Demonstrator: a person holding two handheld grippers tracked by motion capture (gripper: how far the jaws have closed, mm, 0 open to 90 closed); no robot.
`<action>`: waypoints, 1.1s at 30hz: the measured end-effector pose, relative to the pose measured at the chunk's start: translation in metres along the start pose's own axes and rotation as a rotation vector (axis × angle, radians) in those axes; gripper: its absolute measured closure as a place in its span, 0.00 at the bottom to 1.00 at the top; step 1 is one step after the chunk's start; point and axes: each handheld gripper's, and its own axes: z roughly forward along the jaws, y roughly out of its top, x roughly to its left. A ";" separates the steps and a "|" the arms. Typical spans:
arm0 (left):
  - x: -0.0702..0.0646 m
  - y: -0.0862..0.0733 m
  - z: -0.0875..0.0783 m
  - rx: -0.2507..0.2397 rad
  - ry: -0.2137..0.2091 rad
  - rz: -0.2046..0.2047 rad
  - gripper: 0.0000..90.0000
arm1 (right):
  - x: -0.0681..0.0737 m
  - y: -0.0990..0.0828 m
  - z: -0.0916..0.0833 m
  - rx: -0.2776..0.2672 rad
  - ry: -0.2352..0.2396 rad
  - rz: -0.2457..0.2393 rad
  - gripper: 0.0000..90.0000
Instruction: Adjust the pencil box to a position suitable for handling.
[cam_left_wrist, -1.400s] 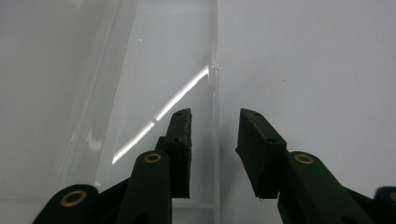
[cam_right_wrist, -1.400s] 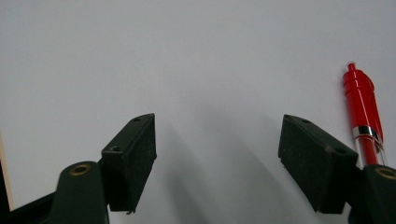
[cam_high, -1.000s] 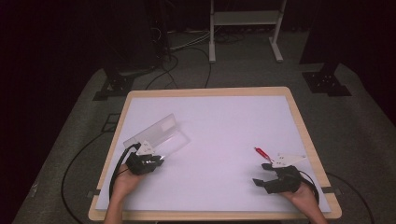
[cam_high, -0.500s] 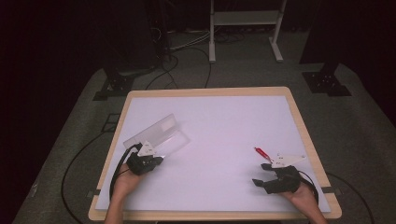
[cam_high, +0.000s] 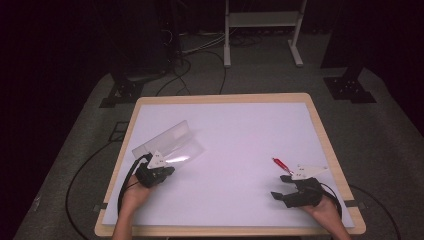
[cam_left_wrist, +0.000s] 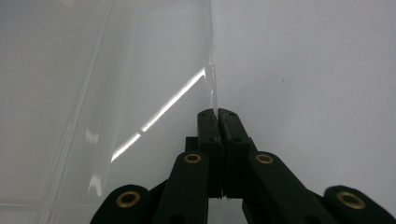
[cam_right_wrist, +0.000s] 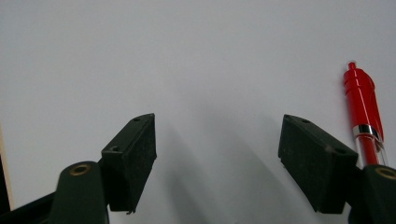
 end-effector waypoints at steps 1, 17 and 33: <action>0.000 0.001 -0.001 0.000 0.001 0.006 0.99 | 0.000 0.000 0.000 0.000 0.000 -0.001 0.30; -0.015 0.018 -0.012 -0.066 -0.036 0.078 0.99 | -0.001 0.000 0.000 0.000 -0.002 -0.001 0.30; -0.022 0.028 -0.018 -0.101 -0.070 0.117 0.99 | 0.001 0.002 0.002 0.011 -0.006 0.000 0.30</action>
